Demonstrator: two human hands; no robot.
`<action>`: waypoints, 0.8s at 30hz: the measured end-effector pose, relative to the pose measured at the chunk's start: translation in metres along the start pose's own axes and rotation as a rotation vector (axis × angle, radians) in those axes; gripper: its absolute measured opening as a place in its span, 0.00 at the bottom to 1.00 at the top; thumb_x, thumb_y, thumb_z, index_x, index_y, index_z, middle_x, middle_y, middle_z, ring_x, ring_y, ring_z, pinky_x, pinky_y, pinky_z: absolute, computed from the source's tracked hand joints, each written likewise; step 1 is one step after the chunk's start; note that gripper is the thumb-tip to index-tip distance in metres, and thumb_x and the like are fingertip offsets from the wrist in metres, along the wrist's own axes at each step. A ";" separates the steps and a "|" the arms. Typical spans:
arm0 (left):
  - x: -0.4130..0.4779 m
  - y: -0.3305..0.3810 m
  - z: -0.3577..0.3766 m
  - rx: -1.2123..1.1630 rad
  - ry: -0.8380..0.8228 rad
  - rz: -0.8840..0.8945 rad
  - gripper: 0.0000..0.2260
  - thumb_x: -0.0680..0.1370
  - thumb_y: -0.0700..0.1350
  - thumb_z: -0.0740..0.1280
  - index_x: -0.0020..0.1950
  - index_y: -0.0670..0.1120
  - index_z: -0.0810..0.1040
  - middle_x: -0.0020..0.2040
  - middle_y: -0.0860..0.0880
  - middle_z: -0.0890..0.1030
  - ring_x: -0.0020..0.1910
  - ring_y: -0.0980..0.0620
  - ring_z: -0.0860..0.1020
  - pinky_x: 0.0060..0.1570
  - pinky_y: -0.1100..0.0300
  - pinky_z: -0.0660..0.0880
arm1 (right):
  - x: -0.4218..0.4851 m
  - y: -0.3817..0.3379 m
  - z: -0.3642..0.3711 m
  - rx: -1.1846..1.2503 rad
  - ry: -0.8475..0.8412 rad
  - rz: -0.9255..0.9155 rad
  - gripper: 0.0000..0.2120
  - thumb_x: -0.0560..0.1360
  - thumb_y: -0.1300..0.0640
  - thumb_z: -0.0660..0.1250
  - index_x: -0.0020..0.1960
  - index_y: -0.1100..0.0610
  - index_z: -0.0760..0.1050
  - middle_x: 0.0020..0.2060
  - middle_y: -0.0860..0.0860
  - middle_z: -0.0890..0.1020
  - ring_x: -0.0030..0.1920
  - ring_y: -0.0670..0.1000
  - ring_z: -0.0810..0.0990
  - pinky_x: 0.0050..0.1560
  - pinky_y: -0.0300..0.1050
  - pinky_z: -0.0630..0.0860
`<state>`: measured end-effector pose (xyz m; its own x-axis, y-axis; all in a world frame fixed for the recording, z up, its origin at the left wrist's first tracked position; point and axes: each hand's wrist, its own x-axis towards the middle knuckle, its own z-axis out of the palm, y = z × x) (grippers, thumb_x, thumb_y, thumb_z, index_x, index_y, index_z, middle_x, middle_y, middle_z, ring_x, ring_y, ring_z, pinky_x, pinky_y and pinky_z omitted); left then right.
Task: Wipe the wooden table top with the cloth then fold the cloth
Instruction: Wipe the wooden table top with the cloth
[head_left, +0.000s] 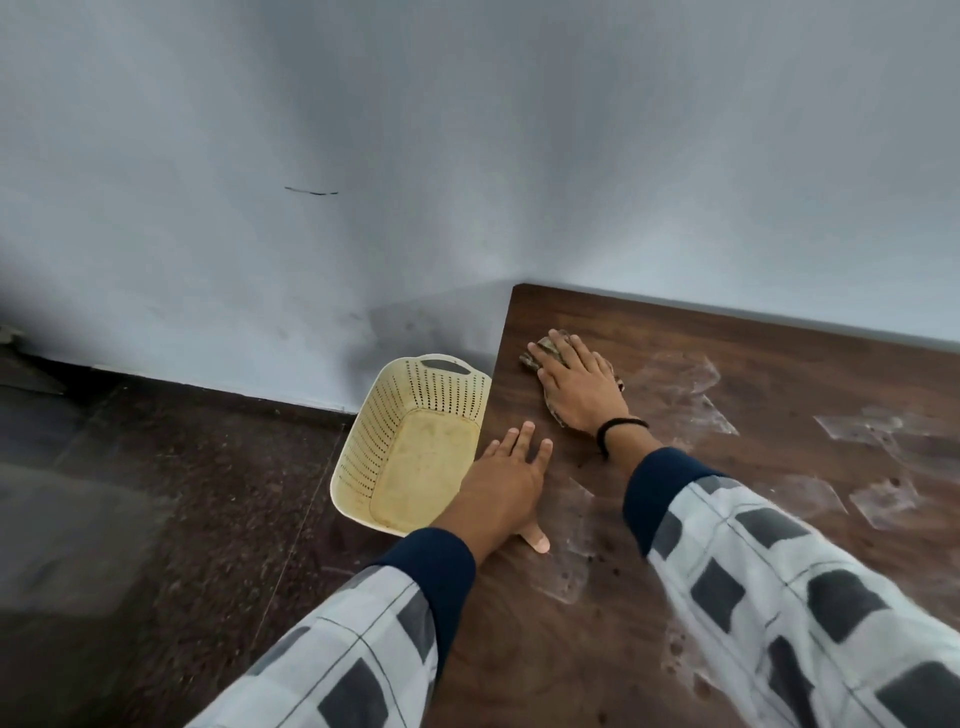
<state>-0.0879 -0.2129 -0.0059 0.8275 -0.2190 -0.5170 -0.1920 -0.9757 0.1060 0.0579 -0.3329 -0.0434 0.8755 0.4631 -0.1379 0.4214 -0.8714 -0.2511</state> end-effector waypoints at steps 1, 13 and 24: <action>0.000 -0.001 0.001 -0.009 0.009 0.006 0.61 0.65 0.64 0.76 0.80 0.46 0.35 0.78 0.41 0.33 0.79 0.44 0.40 0.77 0.49 0.44 | -0.003 0.010 -0.004 -0.021 -0.036 -0.079 0.24 0.86 0.44 0.46 0.82 0.38 0.49 0.83 0.44 0.47 0.82 0.51 0.44 0.80 0.55 0.45; 0.034 -0.040 -0.053 -0.217 0.392 -0.076 0.35 0.76 0.55 0.70 0.78 0.47 0.61 0.78 0.47 0.62 0.74 0.42 0.64 0.68 0.47 0.66 | -0.024 0.029 0.001 0.023 0.062 0.143 0.24 0.87 0.46 0.46 0.82 0.38 0.50 0.83 0.45 0.47 0.82 0.52 0.44 0.80 0.56 0.44; 0.159 -0.095 -0.135 -0.082 0.114 -0.023 0.37 0.82 0.54 0.61 0.81 0.49 0.41 0.80 0.48 0.36 0.80 0.46 0.42 0.76 0.42 0.54 | -0.023 0.032 0.010 -0.003 0.110 0.139 0.24 0.86 0.44 0.43 0.82 0.37 0.47 0.83 0.43 0.46 0.82 0.50 0.42 0.79 0.53 0.41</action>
<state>0.1335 -0.1565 0.0161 0.8867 -0.1914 -0.4208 -0.1319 -0.9772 0.1665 0.0491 -0.3697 -0.0576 0.9459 0.3176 -0.0659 0.2948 -0.9266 -0.2335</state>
